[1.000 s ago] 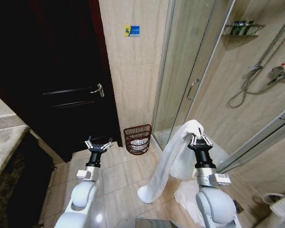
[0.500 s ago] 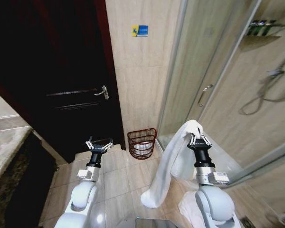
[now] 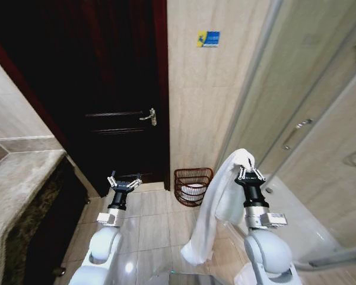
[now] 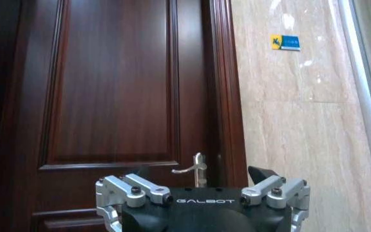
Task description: Discard the used towel into the hamper.
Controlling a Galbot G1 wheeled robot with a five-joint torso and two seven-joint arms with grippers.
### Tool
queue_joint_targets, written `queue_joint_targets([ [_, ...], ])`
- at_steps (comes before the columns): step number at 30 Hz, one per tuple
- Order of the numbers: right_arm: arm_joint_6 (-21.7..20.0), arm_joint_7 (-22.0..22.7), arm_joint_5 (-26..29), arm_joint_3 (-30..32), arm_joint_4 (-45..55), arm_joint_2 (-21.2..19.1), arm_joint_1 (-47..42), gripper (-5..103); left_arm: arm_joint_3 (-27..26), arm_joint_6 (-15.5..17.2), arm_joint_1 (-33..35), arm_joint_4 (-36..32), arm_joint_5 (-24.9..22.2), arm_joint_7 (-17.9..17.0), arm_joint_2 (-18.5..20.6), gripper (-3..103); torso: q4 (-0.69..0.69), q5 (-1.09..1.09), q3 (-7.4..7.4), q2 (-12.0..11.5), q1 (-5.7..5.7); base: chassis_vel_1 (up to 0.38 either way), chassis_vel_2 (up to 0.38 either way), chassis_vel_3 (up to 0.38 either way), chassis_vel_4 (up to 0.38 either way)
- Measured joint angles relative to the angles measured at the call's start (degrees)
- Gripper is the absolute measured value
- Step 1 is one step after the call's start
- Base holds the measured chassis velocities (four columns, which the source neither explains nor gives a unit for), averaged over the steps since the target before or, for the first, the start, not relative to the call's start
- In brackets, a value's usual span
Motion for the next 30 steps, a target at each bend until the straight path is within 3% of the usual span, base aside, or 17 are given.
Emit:
queue_joint_targets([
  [5,-3.66,1.92,2.99,0.54,0.56,-1.38,3.26,3,0.25,-0.09,-0.17,0.65,0.47,0.22,-0.19,100,0.00,0.00,0.00,0.00,-0.03,-0.008,0.001,0.001,-0.011],
  [7,-7.51,3.60,6.78,1.07,1.62,-3.81,6.00,3,0.36,-0.19,-0.17,0.95,0.83,0.47,-0.50,100,0.01,0.01,-0.02,0.01,-0.05,0.000,0.000,0.000,0.000],
  [13,-11.40,4.46,14.58,2.55,2.90,-10.05,10.49,3,0.20,-0.19,0.54,1.17,0.96,0.46,-0.91,100,0.01,0.02,-0.02,0.01,-0.05,0.000,0.000,0.000,0.000],
  [14,-12.59,5.08,19.31,3.76,3.73,-14.23,12.88,3,-0.18,-0.20,1.57,1.44,0.95,0.38,-0.89,100,0.02,0.02,-0.01,0.01,-0.04,0.000,0.000,0.000,0.000],
  [16,-13.03,5.23,21.40,4.29,4.14,-15.95,13.63,3,-0.30,-0.46,1.97,1.78,0.93,0.35,-0.84,100,0.02,0.03,-0.01,0.01,-0.04,0.000,0.000,0.000,0.000],
  [18,-13.96,6.17,27.96,5.11,4.57,-21.84,16.98,3,-1.08,-2.40,2.70,3.34,0.86,0.17,-0.81,100,0.00,0.01,-0.01,0.01,-0.04,0.000,0.000,0.000,0.000],
  [19,-13.96,6.17,27.96,5.11,4.57,-21.84,16.98,3,-1.08,-2.40,2.70,3.34,0.86,0.17,-0.81,100,0.00,0.01,-0.01,0.01,-0.04,0.000,0.000,0.000,0.000],
  [21,-14.77,7.89,33.70,4.91,2.96,-27.64,23.41,3,-1.95,-3.27,3.36,3.96,0.52,-0.63,-1.16,100,0.01,0.01,-0.01,0.01,-0.04,0.000,0.000,0.000,0.000],
  [23,-15.20,8.43,35.41,4.69,2.21,-29.14,25.66,3,-2.06,-3.28,3.54,3.91,0.34,-0.97,-1.30,100,0.02,0.01,-0.01,0.01,-0.04,0.000,0.000,0.000,0.000],
  [26,-17.33,12.35,44.01,3.28,-2.26,-36.03,36.82,3,-2.06,-2.45,5.11,1.48,-0.28,-1.86,-1.79,100,0.03,0.04,0.00,0.01,-0.03,0.000,0.000,0.000,0.000],
  [27,-17.33,12.35,44.01,3.28,-2.26,-36.03,36.82,3,-2.06,-2.45,5.11,1.48,-0.28,-1.86,-1.79,100,0.03,0.04,0.00,0.01,-0.03,0.000,0.000,0.000,0.000],
  [30,-17.44,12.75,51.20,3.56,-8.40,-43.46,45.39,3,-1.71,-1.15,7.48,-1.42,-0.32,-3.32,-1.90,100,0.02,0.00,0.00,0.01,-0.02,0.000,0.000,0.000,0.000],
])
